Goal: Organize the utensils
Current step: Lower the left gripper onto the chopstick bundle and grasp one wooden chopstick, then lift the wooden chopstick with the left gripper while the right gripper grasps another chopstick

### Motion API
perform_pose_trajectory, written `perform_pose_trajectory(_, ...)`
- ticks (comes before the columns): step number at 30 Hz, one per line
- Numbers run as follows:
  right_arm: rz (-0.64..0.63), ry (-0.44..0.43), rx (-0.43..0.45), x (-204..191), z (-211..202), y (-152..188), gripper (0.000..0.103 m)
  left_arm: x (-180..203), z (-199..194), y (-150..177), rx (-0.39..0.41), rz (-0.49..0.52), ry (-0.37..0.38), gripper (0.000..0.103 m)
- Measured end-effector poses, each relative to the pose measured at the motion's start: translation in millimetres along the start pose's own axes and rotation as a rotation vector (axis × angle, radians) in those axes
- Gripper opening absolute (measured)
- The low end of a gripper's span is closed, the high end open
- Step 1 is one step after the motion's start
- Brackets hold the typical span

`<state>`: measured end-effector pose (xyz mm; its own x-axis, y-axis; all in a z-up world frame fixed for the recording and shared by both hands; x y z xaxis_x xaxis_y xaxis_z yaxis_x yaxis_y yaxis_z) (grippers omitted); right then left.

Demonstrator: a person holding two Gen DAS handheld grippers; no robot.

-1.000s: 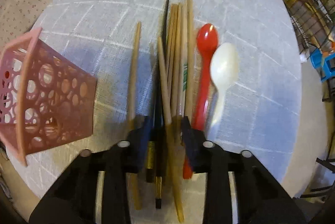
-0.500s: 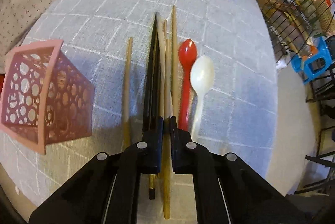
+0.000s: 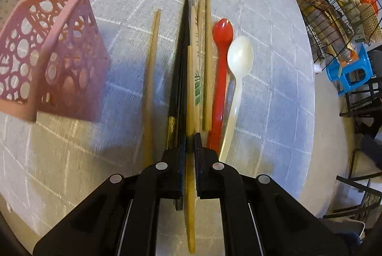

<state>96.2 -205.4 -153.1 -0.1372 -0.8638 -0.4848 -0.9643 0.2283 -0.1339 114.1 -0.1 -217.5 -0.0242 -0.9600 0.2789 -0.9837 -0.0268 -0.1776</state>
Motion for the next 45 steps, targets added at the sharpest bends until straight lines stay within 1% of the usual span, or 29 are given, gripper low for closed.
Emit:
perform_pose_trajectory(2, 0.012, -0.011, -0.018, 1, 4, 1, 0.096, 1, 4, -5, -0.019, -0.001, -0.009, 0.007)
perform_pose_trajectory(5, 0.005, -0.003, -0.009, 0, 2, 0, 0.096, 8, 8, -13, 0.009, 0.046, -0.070, 0.011)
perform_pose_trajectory(6, 0.005, 0.001, -0.003, 0, 1, -1, 0.096, 10, 14, -15, 0.004, 0.061, -0.088, 0.011)
perform_pose_trajectory(8, 0.007, 0.006, 0.002, 3, 0, -3, 0.096, 12, 15, -16, 0.017, 0.068, -0.108, 0.005)
perform_pose_trajectory(11, 0.023, 0.019, -0.004, 9, 3, -4, 0.096, 8, 13, -13, 0.008, 0.071, -0.088, 0.005)
perform_pose_trajectory(13, 0.030, 0.028, -0.006, 12, 3, -5, 0.096, 7, 11, -10, 0.002, 0.052, -0.052, 0.005)
perform_pose_trajectory(14, 0.030, 0.030, -0.005, 11, 4, -6, 0.096, 8, 8, -8, 0.006, 0.055, -0.047, 0.005)
perform_pose_trajectory(17, 0.016, 0.033, -0.001, 7, 4, -6, 0.096, 14, 3, -2, 0.026, 0.099, -0.076, 0.005)
perform_pose_trajectory(21, 0.015, 0.040, -0.007, 6, 8, -7, 0.096, 23, -10, 4, 0.046, 0.123, -0.072, 0.005)
perform_pose_trajectory(24, 0.032, 0.051, -0.007, 12, 10, -9, 0.096, 33, -24, 8, 0.078, 0.163, -0.089, 0.005)
perform_pose_trajectory(26, 0.051, 0.052, -0.007, 16, 12, -11, 0.095, 33, -37, 11, 0.092, 0.166, -0.078, 0.005)
perform_pose_trajectory(27, 0.056, 0.052, -0.006, 17, 13, -11, 0.094, 31, -46, 12, 0.101, 0.156, -0.059, 0.005)
perform_pose_trajectory(30, 0.046, 0.046, -0.009, 13, 17, -12, 0.089, 27, -68, 10, 0.149, 0.151, -0.047, 0.005)
perform_pose_trajectory(31, 0.038, 0.046, -0.016, 10, 22, -12, 0.085, 24, -77, 9, 0.169, 0.147, -0.048, 0.005)
perform_pose_trajectory(32, 0.031, 0.046, -0.023, 8, 26, -11, 0.078, 19, -85, 9, 0.188, 0.135, -0.044, 0.005)
perform_pose_trajectory(33, 0.021, 0.045, -0.037, 3, 33, -12, 0.075, 16, -90, 10, 0.200, 0.126, -0.036, 0.005)
perform_pose_trajectory(35, 0.003, 0.034, -0.057, -6, 45, -11, 0.063, 8, -106, 7, 0.229, 0.099, -0.009, 0.005)
perform_pose_trajectory(37, -0.030, 0.021, -0.082, -20, 59, -11, 0.054, 5, -117, 4, 0.260, 0.082, 0.018, 0.005)
perform_pose_trajectory(39, -0.092, 0.023, -0.109, -42, 80, -12, 0.050, 0, -133, 1, 0.303, 0.078, 0.021, 0.005)
perform_pose_trajectory(41, -0.161, 0.033, -0.128, -62, 98, -11, 0.042, -8, -144, -2, 0.336, 0.069, 0.020, 0.005)
perform_pose_trajectory(45, -0.253, 0.025, -0.178, -100, 134, -15, 0.037, -27, -156, -10, 0.365, 0.015, 0.047, 0.005)
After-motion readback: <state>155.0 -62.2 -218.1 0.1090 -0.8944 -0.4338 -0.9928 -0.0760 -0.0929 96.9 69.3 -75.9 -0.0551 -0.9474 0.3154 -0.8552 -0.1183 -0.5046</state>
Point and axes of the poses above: each gripper's, at about its wrist camera, not at the fingertips, and z roughly the way its jaws point, x to its right, y to its underside, the point moved 1 cm from there along z, roughly the way its jaws point, and after that the axes turned 3 degrees about y, right-handed, at the moved point
